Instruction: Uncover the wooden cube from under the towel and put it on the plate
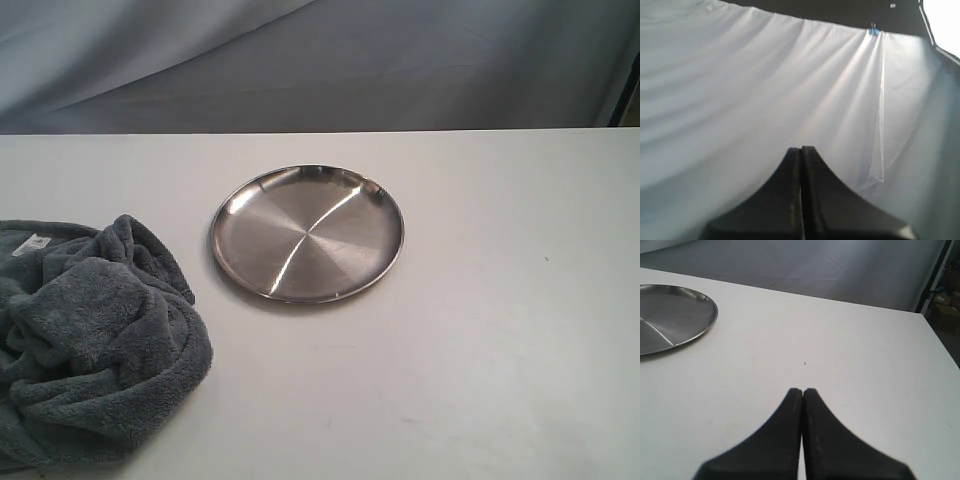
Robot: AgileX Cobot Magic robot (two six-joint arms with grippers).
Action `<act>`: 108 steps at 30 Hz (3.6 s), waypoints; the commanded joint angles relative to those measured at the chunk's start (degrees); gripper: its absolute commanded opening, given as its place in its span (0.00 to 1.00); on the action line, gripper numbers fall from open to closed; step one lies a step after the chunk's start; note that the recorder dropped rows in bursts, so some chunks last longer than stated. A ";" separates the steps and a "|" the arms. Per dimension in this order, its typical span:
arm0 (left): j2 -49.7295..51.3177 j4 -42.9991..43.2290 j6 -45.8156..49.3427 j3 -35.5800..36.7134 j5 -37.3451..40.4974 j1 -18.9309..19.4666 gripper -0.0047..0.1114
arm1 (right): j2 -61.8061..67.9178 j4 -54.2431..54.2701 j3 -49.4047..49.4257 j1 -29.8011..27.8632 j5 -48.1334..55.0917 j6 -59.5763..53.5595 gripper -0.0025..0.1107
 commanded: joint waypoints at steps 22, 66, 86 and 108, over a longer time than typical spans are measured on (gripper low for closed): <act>23.68 22.10 -3.69 -14.46 15.25 -0.29 0.04 | -0.35 0.29 0.22 0.03 -0.22 -0.17 0.02; 58.12 -3.55 23.89 -31.98 77.77 -15.70 0.04 | -0.35 0.29 0.22 0.03 -0.22 -0.17 0.02; 59.19 -22.32 48.61 -31.98 48.34 -15.59 0.04 | -0.35 0.29 0.22 0.03 -0.22 -0.17 0.02; 59.19 6.15 22.21 -31.98 77.28 -15.59 0.04 | -0.35 0.29 0.22 0.03 -0.22 -0.17 0.02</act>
